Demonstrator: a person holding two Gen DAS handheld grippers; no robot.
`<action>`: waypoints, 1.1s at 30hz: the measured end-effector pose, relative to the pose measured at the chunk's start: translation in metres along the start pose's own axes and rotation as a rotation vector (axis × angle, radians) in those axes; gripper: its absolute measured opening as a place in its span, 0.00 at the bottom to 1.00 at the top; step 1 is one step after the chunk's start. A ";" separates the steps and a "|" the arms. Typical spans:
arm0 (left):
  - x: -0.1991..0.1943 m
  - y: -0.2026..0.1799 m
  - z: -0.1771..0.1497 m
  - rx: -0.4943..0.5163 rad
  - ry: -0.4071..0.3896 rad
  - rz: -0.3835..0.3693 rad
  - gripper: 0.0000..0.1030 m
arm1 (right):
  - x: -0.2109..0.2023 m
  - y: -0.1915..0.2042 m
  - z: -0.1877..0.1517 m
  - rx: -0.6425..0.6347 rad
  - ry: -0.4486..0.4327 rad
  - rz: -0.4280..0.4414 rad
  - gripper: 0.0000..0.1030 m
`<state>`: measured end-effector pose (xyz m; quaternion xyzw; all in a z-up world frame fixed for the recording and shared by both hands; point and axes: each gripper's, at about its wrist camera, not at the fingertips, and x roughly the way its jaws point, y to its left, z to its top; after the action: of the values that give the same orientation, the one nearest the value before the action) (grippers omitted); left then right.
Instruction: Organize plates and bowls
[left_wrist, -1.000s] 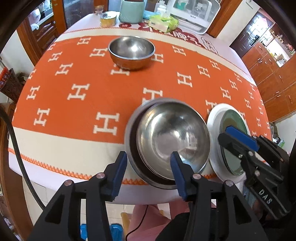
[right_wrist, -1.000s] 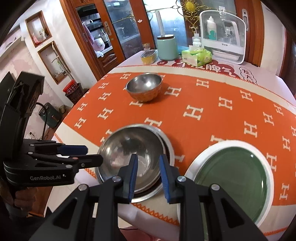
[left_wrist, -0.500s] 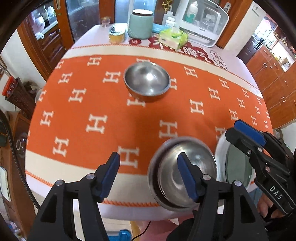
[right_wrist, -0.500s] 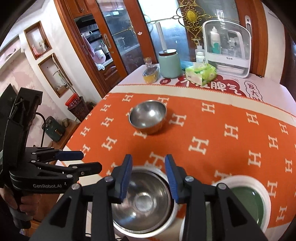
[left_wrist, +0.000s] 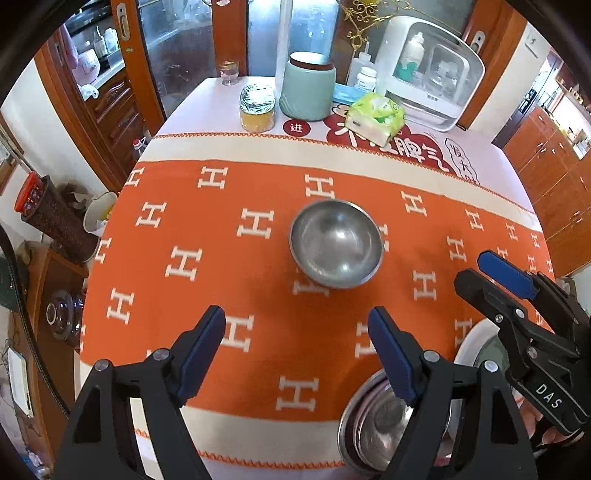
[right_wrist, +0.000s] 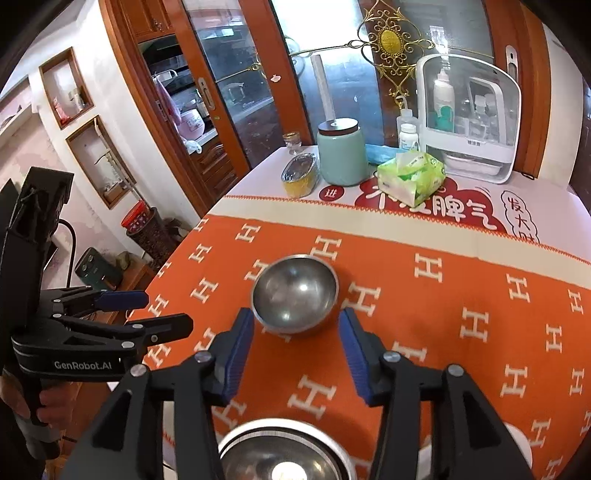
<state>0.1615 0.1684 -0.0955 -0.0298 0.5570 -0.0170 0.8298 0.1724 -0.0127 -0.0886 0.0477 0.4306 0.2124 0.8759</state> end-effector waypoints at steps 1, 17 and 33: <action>0.003 0.002 0.006 -0.003 -0.001 -0.002 0.76 | 0.002 -0.001 0.002 -0.001 -0.002 -0.005 0.49; 0.075 0.021 0.044 -0.073 0.026 -0.074 0.76 | 0.067 -0.019 0.010 0.046 0.075 -0.046 0.50; 0.166 0.025 0.026 -0.141 0.175 -0.101 0.76 | 0.134 -0.040 -0.012 0.183 0.238 0.008 0.50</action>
<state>0.2485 0.1834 -0.2401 -0.1144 0.6251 -0.0222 0.7718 0.2485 0.0050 -0.2054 0.1034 0.5487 0.1797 0.8099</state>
